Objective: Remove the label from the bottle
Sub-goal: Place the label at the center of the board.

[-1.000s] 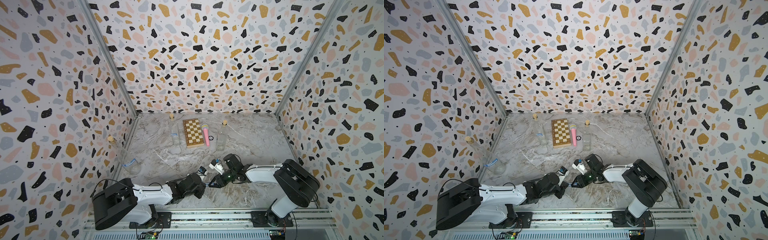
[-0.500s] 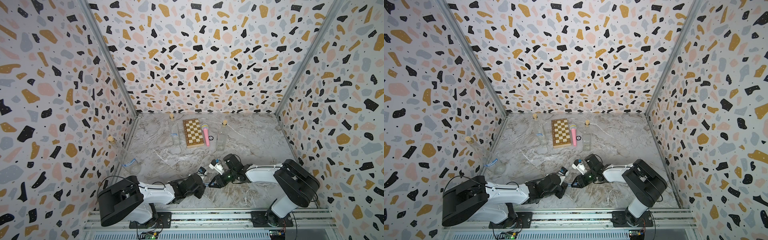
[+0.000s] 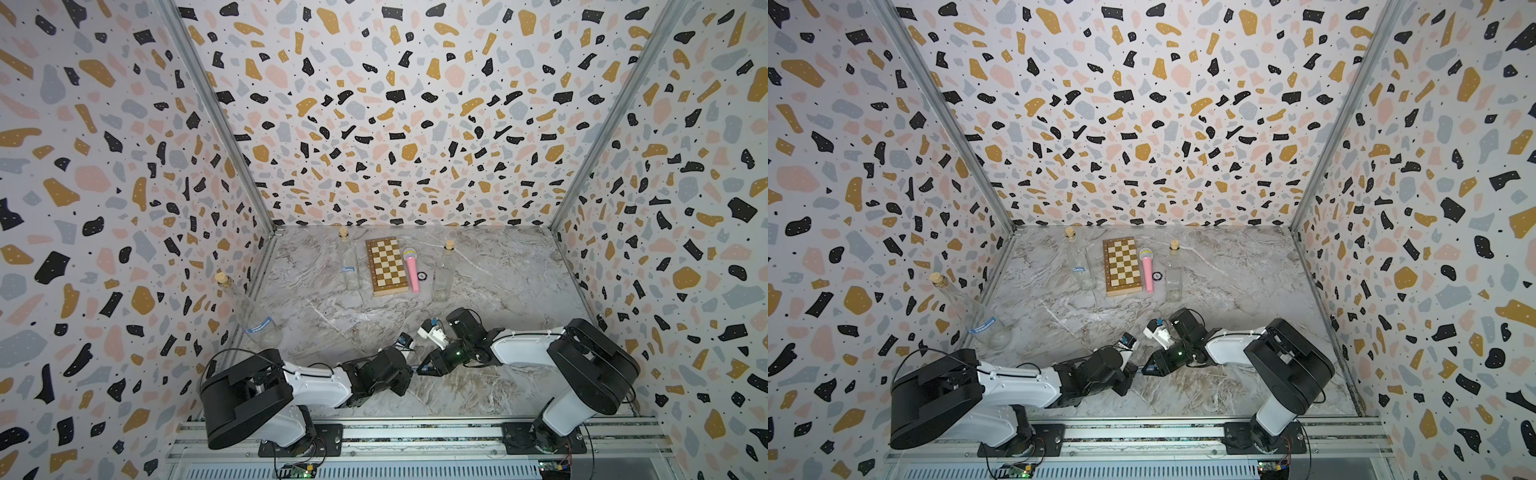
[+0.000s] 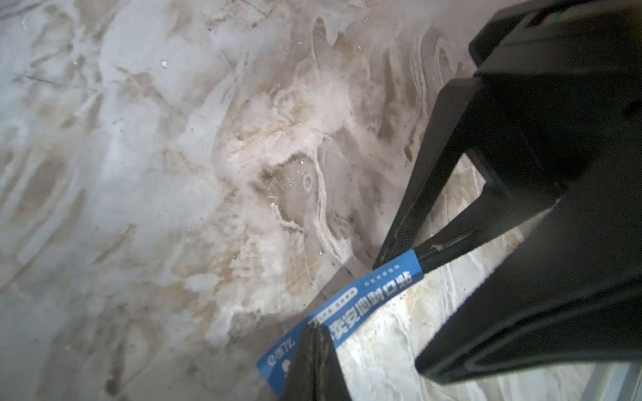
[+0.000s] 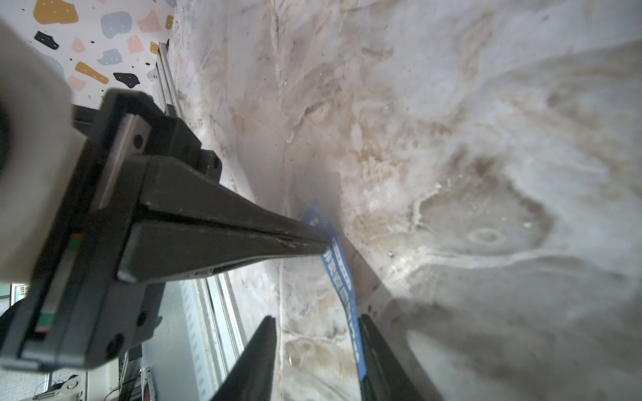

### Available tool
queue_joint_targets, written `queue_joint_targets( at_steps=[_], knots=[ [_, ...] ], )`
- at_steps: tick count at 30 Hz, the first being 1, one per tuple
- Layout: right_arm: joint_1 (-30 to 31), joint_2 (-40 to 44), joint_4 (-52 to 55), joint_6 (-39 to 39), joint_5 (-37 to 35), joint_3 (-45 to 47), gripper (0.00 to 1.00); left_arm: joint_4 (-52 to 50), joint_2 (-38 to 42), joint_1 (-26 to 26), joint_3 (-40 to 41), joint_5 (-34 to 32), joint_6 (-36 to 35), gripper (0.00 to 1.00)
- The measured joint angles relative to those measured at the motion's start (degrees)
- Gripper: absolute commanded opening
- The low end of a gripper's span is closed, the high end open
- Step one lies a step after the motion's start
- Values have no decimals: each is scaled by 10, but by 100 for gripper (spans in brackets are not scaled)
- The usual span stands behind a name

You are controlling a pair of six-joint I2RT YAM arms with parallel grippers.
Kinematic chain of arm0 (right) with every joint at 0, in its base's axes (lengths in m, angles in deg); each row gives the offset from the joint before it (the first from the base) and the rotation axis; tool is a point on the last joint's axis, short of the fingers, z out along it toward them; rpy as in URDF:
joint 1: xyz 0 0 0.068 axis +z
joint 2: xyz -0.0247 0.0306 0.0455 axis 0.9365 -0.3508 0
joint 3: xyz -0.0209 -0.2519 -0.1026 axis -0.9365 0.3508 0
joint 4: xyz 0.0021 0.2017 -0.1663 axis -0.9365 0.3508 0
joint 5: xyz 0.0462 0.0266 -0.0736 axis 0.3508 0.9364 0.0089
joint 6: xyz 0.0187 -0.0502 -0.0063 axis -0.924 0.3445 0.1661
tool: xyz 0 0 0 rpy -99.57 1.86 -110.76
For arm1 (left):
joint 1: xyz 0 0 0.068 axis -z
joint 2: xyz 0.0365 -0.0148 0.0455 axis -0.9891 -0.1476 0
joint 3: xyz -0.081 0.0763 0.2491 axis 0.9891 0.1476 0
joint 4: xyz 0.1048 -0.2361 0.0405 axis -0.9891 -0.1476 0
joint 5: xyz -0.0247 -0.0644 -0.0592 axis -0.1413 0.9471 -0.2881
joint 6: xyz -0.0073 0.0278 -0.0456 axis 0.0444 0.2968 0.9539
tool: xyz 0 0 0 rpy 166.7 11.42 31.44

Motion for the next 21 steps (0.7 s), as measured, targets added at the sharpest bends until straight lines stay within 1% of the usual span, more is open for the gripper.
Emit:
queue_joint_targets(
  at_steps=[6,11,21],
  knots=[
    [0,0,0,0,-1,0,44,10,-4,0,1,1,10,5],
    [0,0,0,0,-2,0,49,10,-4,0,1,1,14,5],
    [0,10,8,0,-12,0,53,16,-4,0,4,2,16,5]
  ],
)
